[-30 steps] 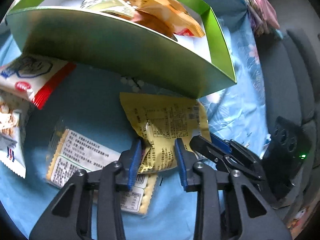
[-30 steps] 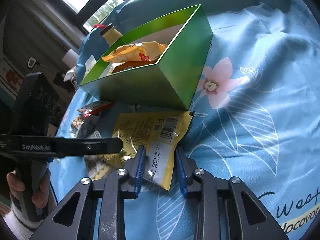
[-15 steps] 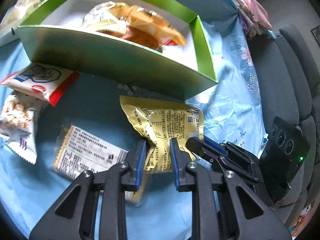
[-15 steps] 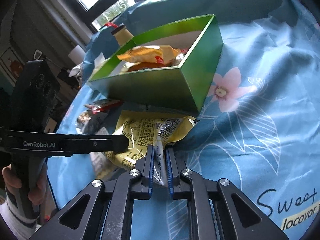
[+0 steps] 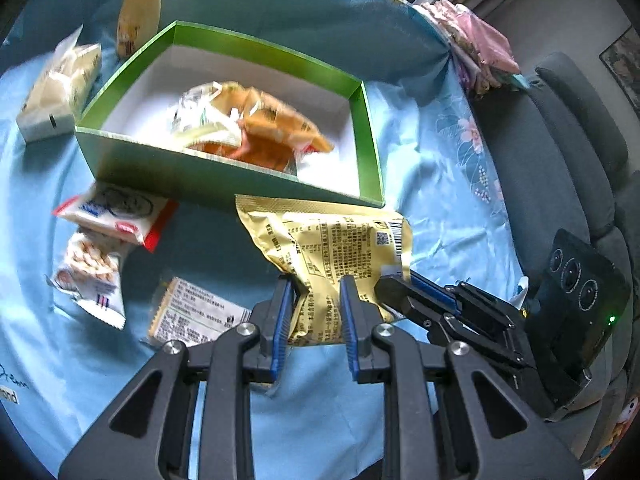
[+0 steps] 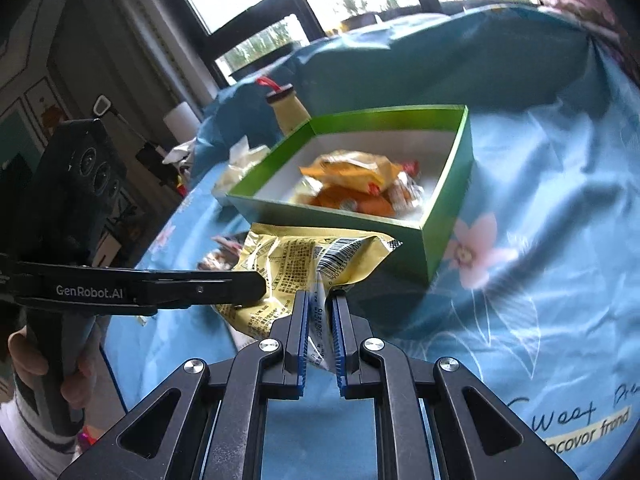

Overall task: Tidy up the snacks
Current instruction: 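Carry the yellow packet over the green box and lower it inside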

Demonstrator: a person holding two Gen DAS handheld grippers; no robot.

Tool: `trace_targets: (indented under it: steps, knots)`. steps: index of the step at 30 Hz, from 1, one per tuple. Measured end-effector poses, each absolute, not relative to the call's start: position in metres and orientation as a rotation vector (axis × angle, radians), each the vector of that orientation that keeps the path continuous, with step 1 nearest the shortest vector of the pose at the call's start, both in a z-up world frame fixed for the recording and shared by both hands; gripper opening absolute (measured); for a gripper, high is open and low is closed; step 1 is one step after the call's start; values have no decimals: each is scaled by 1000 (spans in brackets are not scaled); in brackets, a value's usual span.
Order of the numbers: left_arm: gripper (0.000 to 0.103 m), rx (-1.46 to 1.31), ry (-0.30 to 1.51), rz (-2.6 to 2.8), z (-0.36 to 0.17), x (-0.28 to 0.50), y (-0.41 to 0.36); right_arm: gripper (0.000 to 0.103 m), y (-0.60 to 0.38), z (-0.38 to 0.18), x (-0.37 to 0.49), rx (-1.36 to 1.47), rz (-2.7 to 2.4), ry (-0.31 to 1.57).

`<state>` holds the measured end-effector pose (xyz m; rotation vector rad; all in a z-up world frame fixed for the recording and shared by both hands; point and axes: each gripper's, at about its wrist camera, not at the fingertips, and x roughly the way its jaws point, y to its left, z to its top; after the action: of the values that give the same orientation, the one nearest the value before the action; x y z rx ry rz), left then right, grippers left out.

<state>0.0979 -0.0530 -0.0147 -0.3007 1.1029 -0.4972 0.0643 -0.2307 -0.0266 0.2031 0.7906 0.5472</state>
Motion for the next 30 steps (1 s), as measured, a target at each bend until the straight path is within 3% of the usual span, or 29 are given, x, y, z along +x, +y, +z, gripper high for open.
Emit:
trace_targets:
  steps: [30]
  knots:
    - [23,-341,997,-475,37,179,-37,13,-213,29,139,139,560,671]
